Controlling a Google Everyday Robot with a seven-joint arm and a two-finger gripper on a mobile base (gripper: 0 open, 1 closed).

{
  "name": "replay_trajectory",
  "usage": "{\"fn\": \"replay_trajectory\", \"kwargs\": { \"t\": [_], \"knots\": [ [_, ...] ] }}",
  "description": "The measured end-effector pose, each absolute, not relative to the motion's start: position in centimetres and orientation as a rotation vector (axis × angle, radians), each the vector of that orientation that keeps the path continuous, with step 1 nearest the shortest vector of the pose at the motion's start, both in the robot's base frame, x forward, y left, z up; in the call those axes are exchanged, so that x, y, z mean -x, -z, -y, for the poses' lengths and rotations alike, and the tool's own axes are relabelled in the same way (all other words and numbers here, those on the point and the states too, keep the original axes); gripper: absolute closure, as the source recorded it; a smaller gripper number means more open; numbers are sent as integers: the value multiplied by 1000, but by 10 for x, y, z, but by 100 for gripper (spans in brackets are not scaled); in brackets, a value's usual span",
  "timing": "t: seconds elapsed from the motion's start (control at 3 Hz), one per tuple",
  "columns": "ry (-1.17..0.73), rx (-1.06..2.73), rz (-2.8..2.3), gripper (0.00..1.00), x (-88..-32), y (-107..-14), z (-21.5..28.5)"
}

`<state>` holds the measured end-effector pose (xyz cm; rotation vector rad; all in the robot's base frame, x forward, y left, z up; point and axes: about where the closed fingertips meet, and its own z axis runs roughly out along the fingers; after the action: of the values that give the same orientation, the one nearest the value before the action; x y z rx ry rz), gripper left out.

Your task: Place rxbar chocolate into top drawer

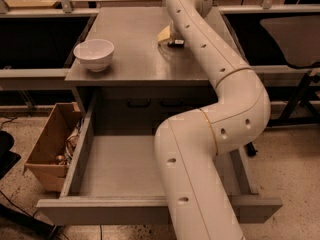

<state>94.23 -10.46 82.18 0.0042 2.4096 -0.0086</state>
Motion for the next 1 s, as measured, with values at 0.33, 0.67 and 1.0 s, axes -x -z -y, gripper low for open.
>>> {"fn": "replay_trajectory", "kwargs": {
  "t": [0.33,0.67,1.0],
  "knots": [
    [9,-4,-2409,65,-938,-829,104],
    [9,-4,-2409,88,-938,-837,104],
    [8,-4,-2409,100,-934,-840,104]
  ]
}}
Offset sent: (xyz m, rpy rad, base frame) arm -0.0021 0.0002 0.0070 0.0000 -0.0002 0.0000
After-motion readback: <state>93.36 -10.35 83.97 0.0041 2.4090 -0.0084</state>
